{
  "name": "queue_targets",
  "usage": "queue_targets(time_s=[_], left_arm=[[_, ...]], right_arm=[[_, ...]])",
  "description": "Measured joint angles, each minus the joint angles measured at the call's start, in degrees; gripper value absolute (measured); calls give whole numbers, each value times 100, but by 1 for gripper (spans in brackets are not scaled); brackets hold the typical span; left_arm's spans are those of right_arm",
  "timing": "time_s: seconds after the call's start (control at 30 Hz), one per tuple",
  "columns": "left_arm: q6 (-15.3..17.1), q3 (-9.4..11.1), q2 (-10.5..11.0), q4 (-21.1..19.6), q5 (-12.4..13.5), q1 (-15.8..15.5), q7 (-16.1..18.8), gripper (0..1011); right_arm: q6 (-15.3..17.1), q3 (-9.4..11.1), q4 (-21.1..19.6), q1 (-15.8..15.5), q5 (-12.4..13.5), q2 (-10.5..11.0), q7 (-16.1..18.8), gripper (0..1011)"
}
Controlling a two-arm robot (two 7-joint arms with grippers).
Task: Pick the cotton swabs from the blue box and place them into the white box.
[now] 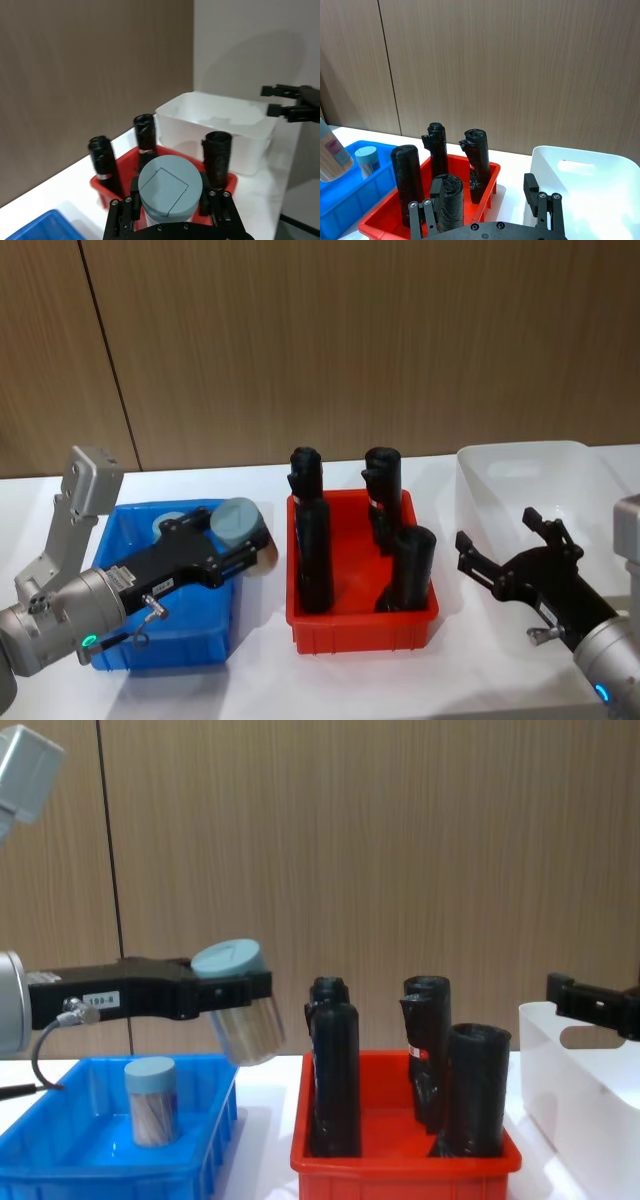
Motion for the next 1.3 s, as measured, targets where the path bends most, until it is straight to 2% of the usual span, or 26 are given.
queue_targets(time_s=[0.17, 0.3, 0.33, 0.6, 0.73, 1.0, 1.3], left_arm=[[-25, 2, 0, 81, -155, -63, -445, 661], [-48, 21, -19, 205, -319, -149, -970, 660], [-48, 21, -19, 205, -319, -149, -970, 660], [-73, 86, -81, 447, -513, -308, -1815, 660], [-96, 139, -123, 554, -557, -375, -2125, 660], [-147, 230, -187, 712, -598, -471, -2518, 660], [-181, 285, -219, 796, -611, -525, -2688, 660]], right_arm=[[0, 0, 0, 0, 0, 0, 0, 1002], [0, 0, 0, 0, 0, 0, 0, 1001], [0, 0, 0, 0, 0, 0, 0, 1001], [0, 0, 0, 0, 0, 0, 0, 1001], [0, 0, 0, 0, 0, 0, 0, 1001], [0, 0, 0, 0, 0, 0, 0, 1001], [0, 0, 0, 0, 0, 0, 0, 1001]])
